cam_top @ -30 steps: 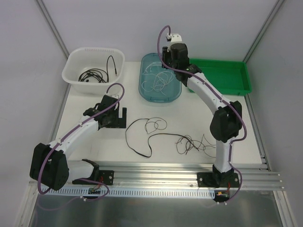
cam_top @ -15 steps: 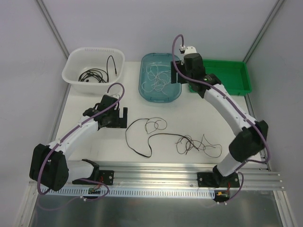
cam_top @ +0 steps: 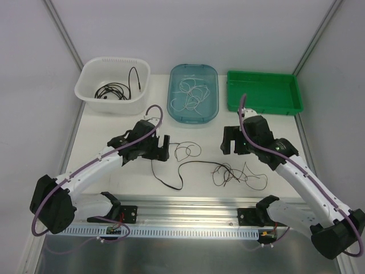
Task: Untangle the cables
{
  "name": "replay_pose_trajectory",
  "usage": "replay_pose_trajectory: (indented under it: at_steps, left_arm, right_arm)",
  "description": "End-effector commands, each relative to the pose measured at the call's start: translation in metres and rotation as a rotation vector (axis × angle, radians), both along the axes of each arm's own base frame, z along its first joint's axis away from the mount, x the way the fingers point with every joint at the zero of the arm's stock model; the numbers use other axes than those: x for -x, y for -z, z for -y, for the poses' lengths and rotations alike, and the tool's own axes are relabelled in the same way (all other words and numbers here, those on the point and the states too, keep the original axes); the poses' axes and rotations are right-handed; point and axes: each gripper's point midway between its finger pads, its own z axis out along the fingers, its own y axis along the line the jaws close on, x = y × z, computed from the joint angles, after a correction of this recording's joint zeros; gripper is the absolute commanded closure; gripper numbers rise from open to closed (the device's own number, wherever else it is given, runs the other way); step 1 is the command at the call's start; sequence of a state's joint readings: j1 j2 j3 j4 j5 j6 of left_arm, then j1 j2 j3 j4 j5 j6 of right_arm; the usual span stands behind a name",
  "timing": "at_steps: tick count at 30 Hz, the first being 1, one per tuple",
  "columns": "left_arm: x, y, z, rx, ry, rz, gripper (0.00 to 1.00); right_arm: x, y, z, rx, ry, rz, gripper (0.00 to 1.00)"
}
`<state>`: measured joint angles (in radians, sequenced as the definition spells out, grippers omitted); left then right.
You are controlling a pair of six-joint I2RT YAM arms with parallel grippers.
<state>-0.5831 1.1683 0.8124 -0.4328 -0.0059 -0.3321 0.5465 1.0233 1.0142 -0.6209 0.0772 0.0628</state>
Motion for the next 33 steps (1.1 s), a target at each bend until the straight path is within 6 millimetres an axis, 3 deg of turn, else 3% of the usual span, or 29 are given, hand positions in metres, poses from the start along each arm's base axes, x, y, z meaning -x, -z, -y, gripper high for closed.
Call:
replay_pose_trajectory:
  at_steps: [1, 2, 6, 9, 11, 13, 15, 17, 18, 20, 22, 23, 28, 33]
  left_arm:
    - [0.005, 0.001, 0.020, 0.072, -0.094, -0.018, 0.01]
    - [0.011, 0.005, 0.026, 0.090, -0.140, -0.043, 0.01]
    - [0.021, 0.021, 0.020, 0.100, -0.294, -0.067, 0.01]
    - [0.031, 0.034, 0.005, 0.117, -0.400, -0.077, 0.01]
    - [0.040, 0.050, -0.007, 0.104, -0.450, -0.097, 0.01]
    - [0.046, 0.055, -0.012, 0.126, -0.485, -0.106, 0.01]
    - [0.047, 0.054, -0.016, 0.144, -0.508, -0.088, 0.01]
    - [0.050, 0.058, -0.022, 0.139, -0.527, -0.082, 0.01]
    - [0.051, 0.058, -0.023, 0.143, -0.528, -0.080, 0.01]
    - [0.055, 0.064, -0.025, 0.139, -0.531, -0.098, 0.01]
    - [0.060, 0.070, -0.025, 0.138, -0.530, -0.120, 0.01]
    - [0.062, 0.072, -0.025, 0.141, -0.533, -0.127, 0.01]
    - [0.066, 0.074, -0.026, 0.142, -0.518, -0.131, 0.01]
    - [0.064, 0.070, -0.029, 0.144, -0.509, -0.104, 0.01]
  right_arm:
    - [0.031, 0.007, 0.005, -0.070, 0.015, -0.037, 0.06]
    - [0.034, 0.009, 0.002, -0.084, 0.003, -0.035, 0.06]
    - [0.039, 0.025, -0.019, -0.124, -0.052, -0.084, 0.06]
    - [0.025, 0.031, -0.040, -0.101, -0.072, -0.065, 0.06]
    - [0.022, 0.049, -0.060, -0.058, -0.111, -0.110, 0.06]
    - [0.018, 0.046, -0.083, -0.033, -0.160, -0.103, 0.07]
    - [0.011, 0.068, -0.098, 0.045, -0.169, -0.147, 0.07]
    - [0.001, 0.069, -0.114, 0.067, -0.178, -0.135, 0.10]
    - [-0.004, 0.087, -0.122, 0.098, -0.181, -0.164, 0.12]
    - [-0.012, 0.091, -0.139, 0.104, -0.195, -0.154, 0.17]
    - [-0.017, 0.110, -0.153, 0.139, -0.215, -0.183, 0.22]
    - [-0.024, 0.106, -0.162, 0.133, -0.217, -0.171, 0.23]
    - [-0.031, 0.141, -0.181, 0.200, -0.233, -0.215, 0.38]
    - [-0.038, 0.165, -0.179, 0.275, -0.211, -0.231, 0.50]
